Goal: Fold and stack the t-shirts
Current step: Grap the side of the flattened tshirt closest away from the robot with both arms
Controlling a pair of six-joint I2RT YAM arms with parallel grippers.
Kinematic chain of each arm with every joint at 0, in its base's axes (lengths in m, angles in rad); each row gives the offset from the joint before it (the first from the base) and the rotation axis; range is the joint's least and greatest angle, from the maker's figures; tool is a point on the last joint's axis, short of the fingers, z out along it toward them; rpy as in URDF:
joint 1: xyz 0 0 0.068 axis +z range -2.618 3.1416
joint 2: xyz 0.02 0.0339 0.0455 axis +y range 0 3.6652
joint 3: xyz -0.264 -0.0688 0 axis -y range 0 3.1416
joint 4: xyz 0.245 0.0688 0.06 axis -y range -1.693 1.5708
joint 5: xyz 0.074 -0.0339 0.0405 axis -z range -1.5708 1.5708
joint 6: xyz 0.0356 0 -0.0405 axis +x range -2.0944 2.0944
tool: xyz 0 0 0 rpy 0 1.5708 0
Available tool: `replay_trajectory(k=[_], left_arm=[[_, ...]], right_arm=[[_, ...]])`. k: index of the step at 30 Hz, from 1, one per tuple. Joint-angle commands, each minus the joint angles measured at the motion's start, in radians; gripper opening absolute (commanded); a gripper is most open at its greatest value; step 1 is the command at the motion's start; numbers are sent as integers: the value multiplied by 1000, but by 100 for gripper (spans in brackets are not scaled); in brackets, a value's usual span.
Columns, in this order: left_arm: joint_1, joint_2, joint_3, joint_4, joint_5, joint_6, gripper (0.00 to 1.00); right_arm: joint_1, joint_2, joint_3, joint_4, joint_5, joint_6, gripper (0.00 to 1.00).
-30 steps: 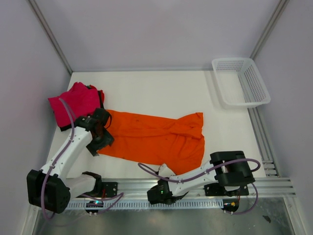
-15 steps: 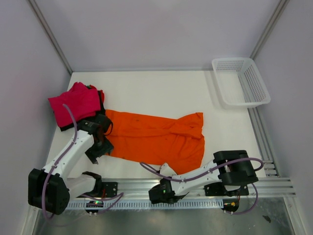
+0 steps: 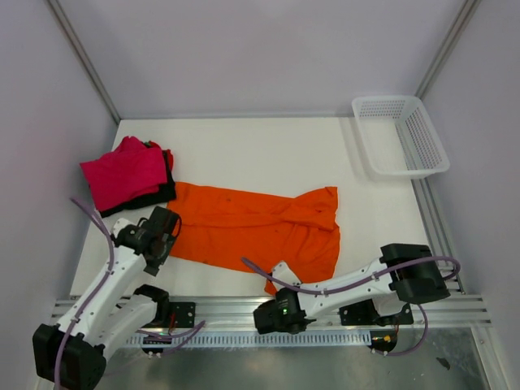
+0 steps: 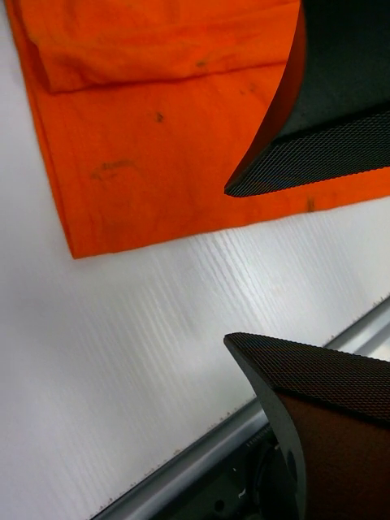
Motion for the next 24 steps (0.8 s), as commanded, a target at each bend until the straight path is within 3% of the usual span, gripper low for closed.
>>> replay_trajectory(k=[1, 8, 13, 24], left_arm=[[-3, 31, 4, 86, -117, -137, 71], [-3, 231, 17, 180, -106, -214, 71], [-3, 396, 82, 151, -121, -259, 71], [-3, 453, 106, 6, -183, -415, 70]], right_arm=[[-1, -72, 39, -65, 61, 49, 3], [-3, -139, 112, -146, 114, 19, 3], [-19, -190, 98, -142, 124, -9, 3], [-33, -300, 59, -151, 119, -7, 3]])
